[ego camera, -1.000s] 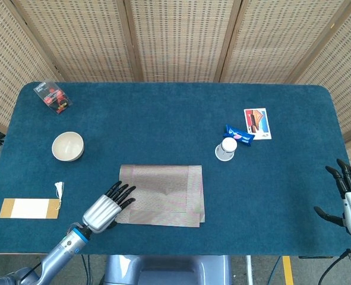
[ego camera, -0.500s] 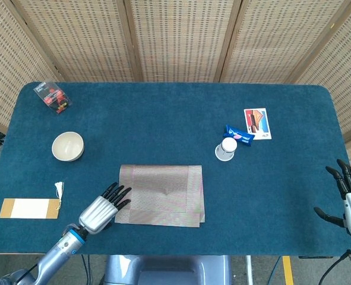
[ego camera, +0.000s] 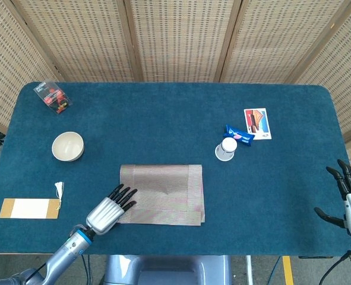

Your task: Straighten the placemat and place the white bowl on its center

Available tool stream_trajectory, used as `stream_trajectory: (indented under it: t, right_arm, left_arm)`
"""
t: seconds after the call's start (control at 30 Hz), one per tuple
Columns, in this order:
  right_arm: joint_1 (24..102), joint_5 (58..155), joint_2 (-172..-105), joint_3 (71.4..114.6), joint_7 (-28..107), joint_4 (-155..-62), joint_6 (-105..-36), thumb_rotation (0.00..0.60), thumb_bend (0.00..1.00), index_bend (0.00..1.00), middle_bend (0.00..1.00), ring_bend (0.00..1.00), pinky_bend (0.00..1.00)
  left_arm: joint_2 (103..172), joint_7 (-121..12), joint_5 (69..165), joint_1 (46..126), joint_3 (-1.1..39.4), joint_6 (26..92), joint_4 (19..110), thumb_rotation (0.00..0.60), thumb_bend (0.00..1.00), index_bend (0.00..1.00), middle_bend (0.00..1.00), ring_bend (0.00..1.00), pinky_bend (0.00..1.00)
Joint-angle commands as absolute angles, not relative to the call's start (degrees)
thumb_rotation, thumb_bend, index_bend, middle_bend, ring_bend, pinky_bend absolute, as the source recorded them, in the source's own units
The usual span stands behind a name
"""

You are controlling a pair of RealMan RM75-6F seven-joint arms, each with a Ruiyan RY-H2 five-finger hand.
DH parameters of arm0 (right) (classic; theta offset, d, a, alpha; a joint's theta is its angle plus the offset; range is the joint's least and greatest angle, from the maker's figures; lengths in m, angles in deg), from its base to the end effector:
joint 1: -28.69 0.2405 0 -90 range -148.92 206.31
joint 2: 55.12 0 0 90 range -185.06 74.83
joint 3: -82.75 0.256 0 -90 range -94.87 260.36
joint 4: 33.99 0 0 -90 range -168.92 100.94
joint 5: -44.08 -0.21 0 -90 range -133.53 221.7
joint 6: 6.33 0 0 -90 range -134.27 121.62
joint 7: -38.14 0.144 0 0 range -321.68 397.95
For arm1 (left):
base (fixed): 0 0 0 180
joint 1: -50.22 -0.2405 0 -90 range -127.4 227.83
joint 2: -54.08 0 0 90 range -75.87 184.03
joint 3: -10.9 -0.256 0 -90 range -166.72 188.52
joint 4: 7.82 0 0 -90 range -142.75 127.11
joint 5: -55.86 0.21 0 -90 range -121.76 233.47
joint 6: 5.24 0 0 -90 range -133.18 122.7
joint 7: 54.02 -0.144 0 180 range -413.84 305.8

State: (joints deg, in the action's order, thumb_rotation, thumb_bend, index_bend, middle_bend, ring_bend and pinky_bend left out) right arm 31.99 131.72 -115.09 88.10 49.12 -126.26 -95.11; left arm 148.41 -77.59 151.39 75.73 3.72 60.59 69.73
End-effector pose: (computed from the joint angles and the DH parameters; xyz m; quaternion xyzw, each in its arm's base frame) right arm -0.3090 -0.1812 0.1952 0.5551 -0.3890 0.4560 0.5767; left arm -0.2108 0.2076 -0.0611 -0.8446 -0.2247 -0.3311 0.3558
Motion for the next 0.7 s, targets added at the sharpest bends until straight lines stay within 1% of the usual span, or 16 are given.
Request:
stream_trajectory:
  t: [0.03, 0.17, 0.23, 0.4, 0.5, 0.7]
  right_arm:
    - [32.0, 131.8, -115.1, 88.0, 49.1, -126.3, -95.1, 0.6, 0.05, 0.15, 0.0, 0.0, 0.0]
    - [32.0, 131.9, -115.1, 88.0, 48.9, -126.3, -95.0, 0.6, 0.05, 0.15, 0.0, 0.0, 0.0]
    - [32.0, 131.8, -115.1, 88.0, 48.9, -126.4, -95.0, 0.6, 0.05, 0.16, 0.0, 0.0, 0.0]
    - [32.0, 131.6, -115.1, 88.0, 48.8, -126.4, -94.9, 0.6, 0.05, 0.15, 0.0, 0.0, 0.0]
    - [32.1, 131.5, -115.1, 88.0, 48.8, -126.5, -94.8, 0.6, 0.05, 0.15, 0.0, 0.0, 0.0]
    - [32.0, 131.5, -115.0, 88.1, 48.9, -126.6, -95.0, 0.6, 0.05, 0.15, 0.0, 0.0, 0.0]
  left_arm:
    - [148.8, -77.3, 151.7, 75.6, 3.8, 61.0, 69.3, 0.6, 0.31, 0.23, 0.0, 0.0, 0.0]
    - [149.1, -76.7, 152.1, 75.6, 3.9, 61.4, 69.2, 0.6, 0.39, 0.23, 0.0, 0.0, 0.0]
    - [149.2, -76.2, 152.3, 75.6, 3.9, 61.7, 69.1, 0.6, 0.4, 0.24, 0.0, 0.0, 0.0]
    - [149.4, -75.4, 152.5, 75.6, 4.0, 61.9, 69.0, 0.6, 0.4, 0.26, 0.0, 0.0, 0.0]
    - [149.6, -75.4, 152.5, 75.7, 4.1, 61.7, 68.7, 0.6, 0.4, 0.31, 0.0, 0.0, 0.0]
    - [149.9, -75.7, 151.7, 75.7, 4.5, 60.9, 68.5, 0.6, 0.4, 0.46, 0.0, 0.0, 0.0]
